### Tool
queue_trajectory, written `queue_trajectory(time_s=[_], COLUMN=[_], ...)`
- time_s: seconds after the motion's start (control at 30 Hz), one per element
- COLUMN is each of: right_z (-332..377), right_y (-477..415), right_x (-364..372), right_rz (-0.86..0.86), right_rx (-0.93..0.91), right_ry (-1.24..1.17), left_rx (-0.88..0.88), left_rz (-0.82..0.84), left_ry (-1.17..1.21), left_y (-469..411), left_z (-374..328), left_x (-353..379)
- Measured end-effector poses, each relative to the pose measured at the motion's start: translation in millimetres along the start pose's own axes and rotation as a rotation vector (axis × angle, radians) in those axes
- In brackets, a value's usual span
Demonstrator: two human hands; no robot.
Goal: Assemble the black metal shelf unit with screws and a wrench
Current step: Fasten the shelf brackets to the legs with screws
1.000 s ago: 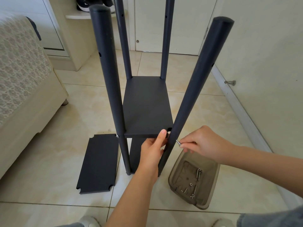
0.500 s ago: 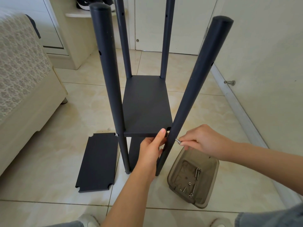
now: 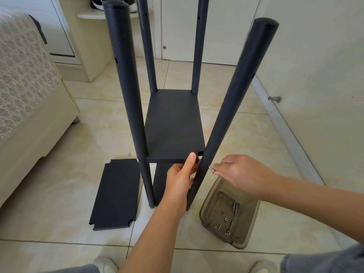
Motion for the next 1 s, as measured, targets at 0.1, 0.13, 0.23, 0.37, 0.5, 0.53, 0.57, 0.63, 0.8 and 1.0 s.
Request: queue_trajectory(time_s=[0.1,0.13,0.23,0.37,0.5,0.53,0.57,0.63,0.8,1.0], right_z=[1.7,1.2,-1.6,3.3,-23.9,-29.2,-33.4,-35.0,-32.5,-31.3], right_y=[-0.6,-1.1,-2.7,-6.9,-8.4,-7.8,-7.3,-6.8,-9.9,-14.1], right_x=[5.9,7.2,5.5,0.4,-0.5,-1.6,0.0,7.1,13.6,6.7], right_rz=[0.036,0.055,0.039,0.001,0.029,-0.005,-0.024,-0.054,-0.043,0.001], right_rx=[-0.032,-0.035,-0.043,-0.070,0.251,0.322,0.383,0.440,0.452,0.365], right_ry=[0.029,0.048,0.067,0.042,-0.304,-0.370,-0.443,-0.568,-0.703,-0.740], left_rx=[-0.006,-0.007,-0.002,-0.005,-0.005,-0.005,-0.004,-0.003,-0.002,0.005], left_rz=[-0.001,0.000,0.044,0.032,0.029,0.026,0.025,0.026,0.030,0.016], left_ry=[0.006,0.007,0.018,0.005,-0.013,-0.016,-0.018,-0.027,-0.046,-0.060], left_y=[0.7,0.9,3.5,5.0,5.0,5.3,5.2,4.4,3.5,3.6], left_z=[0.4,0.5,-0.3,-0.5,-1.4,-1.5,-1.6,-1.3,-0.9,-1.6], left_x=[-0.1,-0.3,3.2,2.7,2.1,1.8,1.6,1.4,0.9,-0.4])
Point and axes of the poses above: each hand's wrist, its own y-axis away from the middle knuckle, its own x-axis out of the palm, z = x × y, the point moved 9 cm from there along -y, towards the middle knuckle, and after that the axes turned 1 degree about y, right-handed, at the moved point
